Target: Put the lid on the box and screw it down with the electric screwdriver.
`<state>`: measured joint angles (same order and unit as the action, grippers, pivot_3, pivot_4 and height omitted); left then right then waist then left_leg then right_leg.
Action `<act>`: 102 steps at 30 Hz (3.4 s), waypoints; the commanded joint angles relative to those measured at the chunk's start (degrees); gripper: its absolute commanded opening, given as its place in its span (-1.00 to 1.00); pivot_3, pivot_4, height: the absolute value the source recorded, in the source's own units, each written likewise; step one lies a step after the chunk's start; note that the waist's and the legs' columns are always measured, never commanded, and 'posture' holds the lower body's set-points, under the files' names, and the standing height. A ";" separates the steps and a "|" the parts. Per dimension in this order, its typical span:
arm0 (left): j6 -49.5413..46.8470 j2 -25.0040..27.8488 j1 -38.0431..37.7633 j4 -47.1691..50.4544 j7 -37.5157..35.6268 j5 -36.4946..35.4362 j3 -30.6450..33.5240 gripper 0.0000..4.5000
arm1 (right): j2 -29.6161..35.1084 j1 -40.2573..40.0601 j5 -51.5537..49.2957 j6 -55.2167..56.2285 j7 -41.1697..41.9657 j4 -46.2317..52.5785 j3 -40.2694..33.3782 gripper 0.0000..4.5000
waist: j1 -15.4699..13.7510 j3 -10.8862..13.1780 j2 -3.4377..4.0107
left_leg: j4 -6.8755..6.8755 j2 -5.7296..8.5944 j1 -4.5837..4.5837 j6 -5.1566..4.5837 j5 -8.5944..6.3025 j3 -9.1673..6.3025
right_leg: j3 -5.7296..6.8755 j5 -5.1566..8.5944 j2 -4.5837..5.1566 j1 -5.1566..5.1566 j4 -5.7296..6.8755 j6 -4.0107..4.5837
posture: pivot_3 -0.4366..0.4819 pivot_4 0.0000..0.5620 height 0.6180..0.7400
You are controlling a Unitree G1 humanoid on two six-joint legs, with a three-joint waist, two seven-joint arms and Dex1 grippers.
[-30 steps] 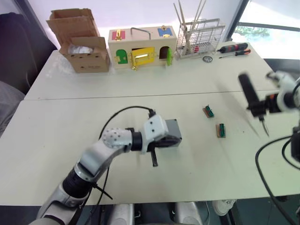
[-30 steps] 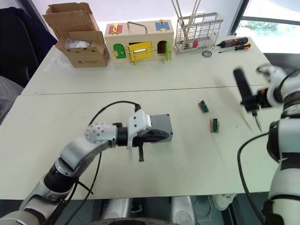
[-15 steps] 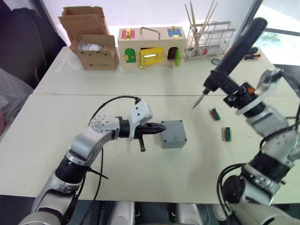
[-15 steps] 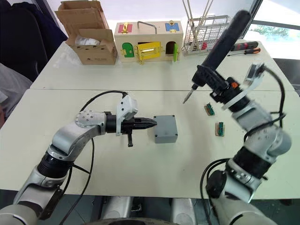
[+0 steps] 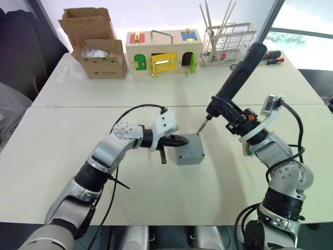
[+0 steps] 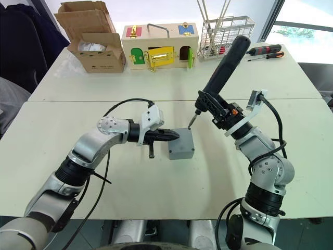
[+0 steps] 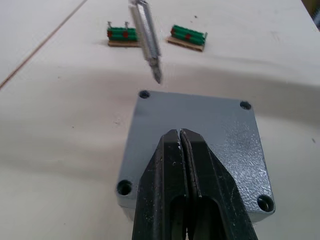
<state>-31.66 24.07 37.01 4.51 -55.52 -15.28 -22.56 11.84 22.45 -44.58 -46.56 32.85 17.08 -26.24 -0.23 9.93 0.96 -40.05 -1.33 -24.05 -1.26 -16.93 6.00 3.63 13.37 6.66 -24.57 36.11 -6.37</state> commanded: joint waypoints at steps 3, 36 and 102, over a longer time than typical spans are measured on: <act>1.43 -0.27 -0.41 0.59 -1.02 1.50 -1.04 -1.00 | 2.29 0.02 0.03 5.55 0.98 0.03 2.82 -0.20 | -0.14 0.00 -0.01 | -0.05 0.00 0.01 -0.01 0.00 0.00 | -0.01 0.00 0.01 0.00 -0.05 0.00 | -0.05 -0.47 0.80; 1.25 -0.57 -2.69 -0.09 -0.37 3.65 -1.49 -1.00 | 11.20 -5.85 12.25 18.70 6.57 -2.44 22.88 -0.20 | -0.31 -0.42 -0.64 | -0.02 -0.09 0.37 -0.33 -0.20 0.00 | -0.02 0.02 0.00 0.28 -0.06 0.01 | -0.05 -0.47 0.80; 1.55 -1.95 -4.59 -0.39 -0.42 5.81 -2.75 -1.00 | 8.69 -12.56 20.40 30.17 4.20 -10.48 24.86 -0.20 | -0.14 -2.39 -1.46 | 0.83 -0.35 1.64 -0.56 -0.47 -0.08 | 0.14 0.40 0.50 1.33 -1.03 0.70 | -0.05 -0.47 0.80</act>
<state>-29.72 22.21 32.75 4.66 -55.82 -10.48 -23.92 20.31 13.18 -25.99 -13.38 37.40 12.01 -3.05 -0.38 7.54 -0.50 -39.21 -1.67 -22.41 -1.81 -17.40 5.92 3.78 13.78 7.16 -23.24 35.07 -5.67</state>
